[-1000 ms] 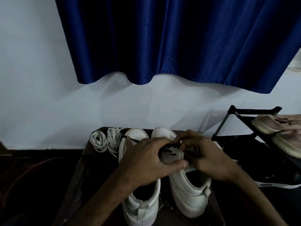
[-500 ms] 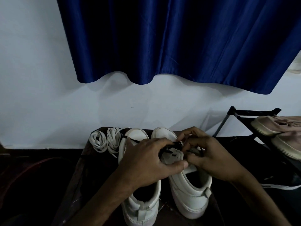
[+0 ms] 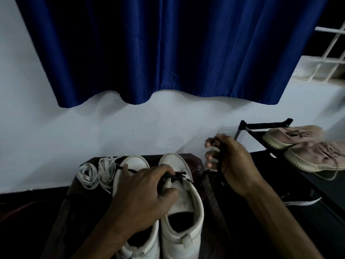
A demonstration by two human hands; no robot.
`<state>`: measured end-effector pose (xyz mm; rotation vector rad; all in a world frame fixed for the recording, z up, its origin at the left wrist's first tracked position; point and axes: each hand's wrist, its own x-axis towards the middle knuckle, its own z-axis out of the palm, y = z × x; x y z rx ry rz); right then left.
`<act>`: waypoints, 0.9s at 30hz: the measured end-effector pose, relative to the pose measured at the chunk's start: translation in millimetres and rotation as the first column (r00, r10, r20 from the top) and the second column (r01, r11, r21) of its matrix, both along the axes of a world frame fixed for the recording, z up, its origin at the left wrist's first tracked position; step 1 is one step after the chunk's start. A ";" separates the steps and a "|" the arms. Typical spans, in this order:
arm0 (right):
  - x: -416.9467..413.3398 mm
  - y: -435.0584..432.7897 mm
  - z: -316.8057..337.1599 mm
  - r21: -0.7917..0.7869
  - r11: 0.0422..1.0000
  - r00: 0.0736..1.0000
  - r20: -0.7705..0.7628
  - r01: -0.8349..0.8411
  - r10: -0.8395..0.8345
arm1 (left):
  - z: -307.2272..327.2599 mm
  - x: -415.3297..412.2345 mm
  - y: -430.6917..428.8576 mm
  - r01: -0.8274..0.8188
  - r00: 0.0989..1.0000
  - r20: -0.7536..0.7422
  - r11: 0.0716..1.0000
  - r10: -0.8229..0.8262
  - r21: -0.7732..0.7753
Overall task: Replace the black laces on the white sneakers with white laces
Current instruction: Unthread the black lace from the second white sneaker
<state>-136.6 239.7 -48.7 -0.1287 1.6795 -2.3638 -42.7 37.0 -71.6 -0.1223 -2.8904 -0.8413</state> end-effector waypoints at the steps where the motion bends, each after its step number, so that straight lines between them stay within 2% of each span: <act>1: -0.1 -0.9 -1.2 -0.027 0.999 0.999 0.019 -0.032 0.032 | 0.9 0.2 1.9 -0.004 1.000 -0.012 1.000 0.004 -0.005; 4: 0.9 -7.7 -9.7 -0.066 0.992 0.994 0.032 -0.104 0.106 | 3.5 2.2 6.0 0.016 0.997 -0.071 1.000 -0.015 0.015; 8: -4.7 -8.5 -33.1 0.319 0.947 0.980 -0.182 -0.019 0.081 | 0.7 3.4 8.2 0.060 0.985 -0.163 0.998 -0.063 -0.025; 11: -9.7 -2.3 -48.0 0.431 0.902 0.944 -0.281 -0.037 0.174 | 3.2 1.0 11.7 0.027 0.985 -0.168 0.999 -0.030 -0.022; 16: -13.6 13.5 -56.8 0.359 0.920 0.933 -0.252 -0.159 0.259 | 23.2 -7.5 20.8 -0.045 0.998 -0.054 0.999 0.043 -0.030; 21: -13.8 27.5 -54.6 0.399 0.858 0.882 -0.202 -0.323 0.426 | 28.6 -6.7 26.5 -0.036 0.995 0.081 0.986 0.050 -0.164; 27: -9.4 17.2 -58.3 0.339 0.891 0.861 -0.304 -0.303 0.408 | 30.2 -6.6 42.9 -0.090 0.994 0.034 0.962 0.102 -0.257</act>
